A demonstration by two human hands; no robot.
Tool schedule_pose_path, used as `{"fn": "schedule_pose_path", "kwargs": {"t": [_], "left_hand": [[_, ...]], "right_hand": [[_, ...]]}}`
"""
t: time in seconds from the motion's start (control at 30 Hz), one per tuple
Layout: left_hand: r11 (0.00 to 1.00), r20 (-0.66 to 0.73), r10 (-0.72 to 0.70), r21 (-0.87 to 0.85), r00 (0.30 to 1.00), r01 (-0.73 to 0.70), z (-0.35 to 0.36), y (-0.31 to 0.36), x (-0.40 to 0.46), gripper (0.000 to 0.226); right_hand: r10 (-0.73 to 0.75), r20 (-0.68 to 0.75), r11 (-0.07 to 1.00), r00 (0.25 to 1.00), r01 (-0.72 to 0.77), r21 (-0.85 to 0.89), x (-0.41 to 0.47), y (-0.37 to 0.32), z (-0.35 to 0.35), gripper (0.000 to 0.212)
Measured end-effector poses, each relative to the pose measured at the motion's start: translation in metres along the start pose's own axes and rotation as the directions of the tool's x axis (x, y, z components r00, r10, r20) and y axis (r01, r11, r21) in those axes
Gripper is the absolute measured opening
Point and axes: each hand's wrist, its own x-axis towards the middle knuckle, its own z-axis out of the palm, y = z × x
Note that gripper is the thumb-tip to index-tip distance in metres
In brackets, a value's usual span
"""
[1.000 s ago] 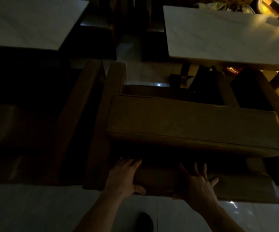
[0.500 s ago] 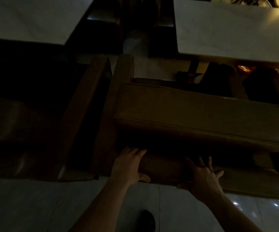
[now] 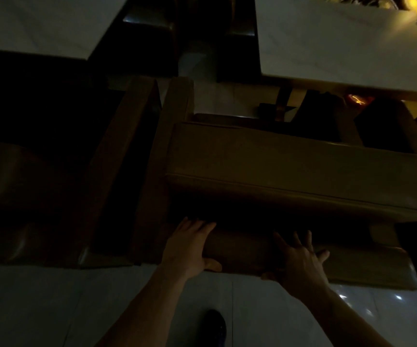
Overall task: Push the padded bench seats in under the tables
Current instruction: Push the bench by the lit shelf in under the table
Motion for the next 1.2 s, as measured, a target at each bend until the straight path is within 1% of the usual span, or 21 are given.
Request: {"fn": "schedule_pose_path", "kwargs": {"t": [0.27,0.43,0.8,1.03,1.2], "left_hand": [[1.0,-0.003,0.004,0.005,1.0,-0.004,0.0018,-0.0003,0.0018,0.108],[1.0,0.018,-0.023,0.006,1.0,0.023,0.0024,-0.0002,0.0021,0.108],[1.0,-0.013,-0.011,0.016,1.0,0.011,0.0059,-0.003,0.0033,0.108],[0.999,0.009,-0.032,0.026,0.999,0.032,0.0045,-0.0007,0.003,0.107],[0.997,0.044,-0.056,0.051,0.997,0.054,0.0089,-0.004,0.003,0.111]], "right_hand": [[0.004,-0.009,1.0,1.0,-0.004,-0.006,0.0006,-0.0007,0.0008,0.119],[0.002,-0.01,1.0,1.0,-0.002,0.012,0.001,0.0003,0.001,0.119],[-0.002,0.004,1.0,1.0,0.002,0.025,0.0044,0.0009,0.0002,0.12],[0.006,-0.008,1.0,1.0,-0.006,0.02,0.0036,0.0005,0.0031,0.118],[0.014,0.027,1.0,1.0,-0.015,0.027,0.0015,-0.0017,-0.0019,0.118]]}}
